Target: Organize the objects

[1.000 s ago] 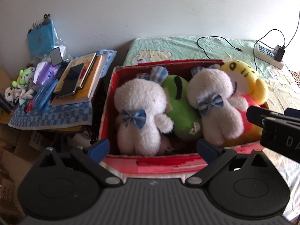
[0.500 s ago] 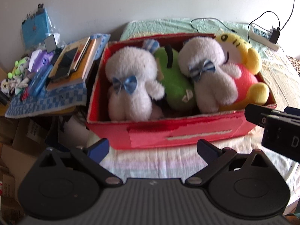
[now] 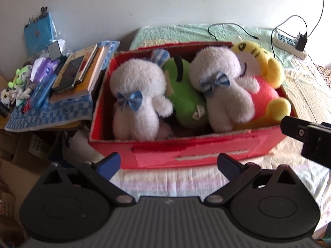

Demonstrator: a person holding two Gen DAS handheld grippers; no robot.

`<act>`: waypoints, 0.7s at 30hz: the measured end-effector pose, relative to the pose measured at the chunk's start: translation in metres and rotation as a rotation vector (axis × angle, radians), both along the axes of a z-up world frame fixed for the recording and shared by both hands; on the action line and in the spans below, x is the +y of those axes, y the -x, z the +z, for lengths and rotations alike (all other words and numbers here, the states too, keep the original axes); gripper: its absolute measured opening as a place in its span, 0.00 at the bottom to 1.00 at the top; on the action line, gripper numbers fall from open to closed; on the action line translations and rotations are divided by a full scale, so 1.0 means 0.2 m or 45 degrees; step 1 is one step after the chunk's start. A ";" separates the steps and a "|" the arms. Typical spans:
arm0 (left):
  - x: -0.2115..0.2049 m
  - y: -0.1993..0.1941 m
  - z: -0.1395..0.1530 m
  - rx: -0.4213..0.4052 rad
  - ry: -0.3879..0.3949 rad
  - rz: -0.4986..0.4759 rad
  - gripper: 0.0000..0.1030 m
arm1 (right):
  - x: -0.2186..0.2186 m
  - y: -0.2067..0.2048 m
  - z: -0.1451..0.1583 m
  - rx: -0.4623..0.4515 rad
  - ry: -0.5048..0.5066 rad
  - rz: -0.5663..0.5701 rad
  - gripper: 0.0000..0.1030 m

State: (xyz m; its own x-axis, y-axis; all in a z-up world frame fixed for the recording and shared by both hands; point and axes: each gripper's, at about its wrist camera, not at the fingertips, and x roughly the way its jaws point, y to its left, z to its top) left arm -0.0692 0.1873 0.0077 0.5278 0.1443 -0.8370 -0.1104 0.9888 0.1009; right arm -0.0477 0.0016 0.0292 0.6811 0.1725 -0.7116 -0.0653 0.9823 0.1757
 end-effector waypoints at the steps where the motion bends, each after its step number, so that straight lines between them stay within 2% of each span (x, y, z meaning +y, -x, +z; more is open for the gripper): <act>1: 0.00 -0.01 0.01 -0.010 -0.006 0.003 0.97 | 0.00 -0.01 0.01 -0.008 -0.002 0.001 0.74; 10: 0.01 -0.10 0.08 -0.092 -0.048 0.025 0.97 | 0.02 -0.09 0.01 -0.039 -0.011 0.014 0.74; 21: 0.08 -0.18 0.05 -0.098 -0.052 0.070 0.97 | 0.10 -0.15 -0.01 -0.043 0.007 0.060 0.74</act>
State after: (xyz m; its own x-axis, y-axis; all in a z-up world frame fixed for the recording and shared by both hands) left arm -0.0327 0.2038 0.0169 0.5804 0.2078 -0.7873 -0.1732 0.9763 0.1300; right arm -0.0168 0.0211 0.0263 0.6960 0.2011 -0.6893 -0.1174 0.9789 0.1672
